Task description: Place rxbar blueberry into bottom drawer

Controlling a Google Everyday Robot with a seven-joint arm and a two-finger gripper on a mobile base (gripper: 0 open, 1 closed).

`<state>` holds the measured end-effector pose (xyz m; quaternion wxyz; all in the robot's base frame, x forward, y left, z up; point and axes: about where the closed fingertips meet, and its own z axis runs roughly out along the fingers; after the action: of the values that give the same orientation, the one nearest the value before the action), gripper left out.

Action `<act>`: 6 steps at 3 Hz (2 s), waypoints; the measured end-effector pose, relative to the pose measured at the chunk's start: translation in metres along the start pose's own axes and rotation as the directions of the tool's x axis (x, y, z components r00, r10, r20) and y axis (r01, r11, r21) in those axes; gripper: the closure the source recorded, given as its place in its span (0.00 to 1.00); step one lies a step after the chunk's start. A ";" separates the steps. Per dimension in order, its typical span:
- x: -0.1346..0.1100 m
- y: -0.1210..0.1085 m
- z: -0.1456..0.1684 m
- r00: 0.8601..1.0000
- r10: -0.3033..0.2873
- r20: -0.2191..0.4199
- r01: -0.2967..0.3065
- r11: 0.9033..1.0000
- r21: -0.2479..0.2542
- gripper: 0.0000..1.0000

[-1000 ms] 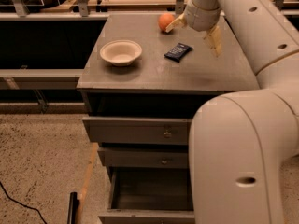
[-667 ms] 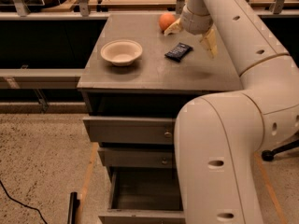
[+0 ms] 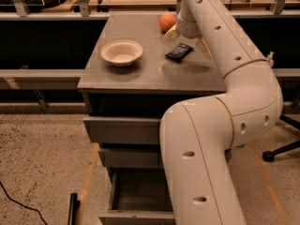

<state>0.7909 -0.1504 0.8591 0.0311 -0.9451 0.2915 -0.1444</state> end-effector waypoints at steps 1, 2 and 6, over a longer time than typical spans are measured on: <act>0.003 -0.004 0.014 1.000 -0.028 -0.013 0.028 0.999 -0.027 0.00; 0.003 -0.008 0.023 0.997 -0.069 -0.024 0.067 0.996 -0.059 0.25; -0.001 -0.010 0.024 0.994 -0.112 -0.014 0.110 0.991 -0.081 0.86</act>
Offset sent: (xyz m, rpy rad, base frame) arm 0.0627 -0.0173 0.0203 -0.1355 0.1389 0.0419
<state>0.8023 -0.1420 0.8375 -0.0178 -0.9590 0.2444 -0.1427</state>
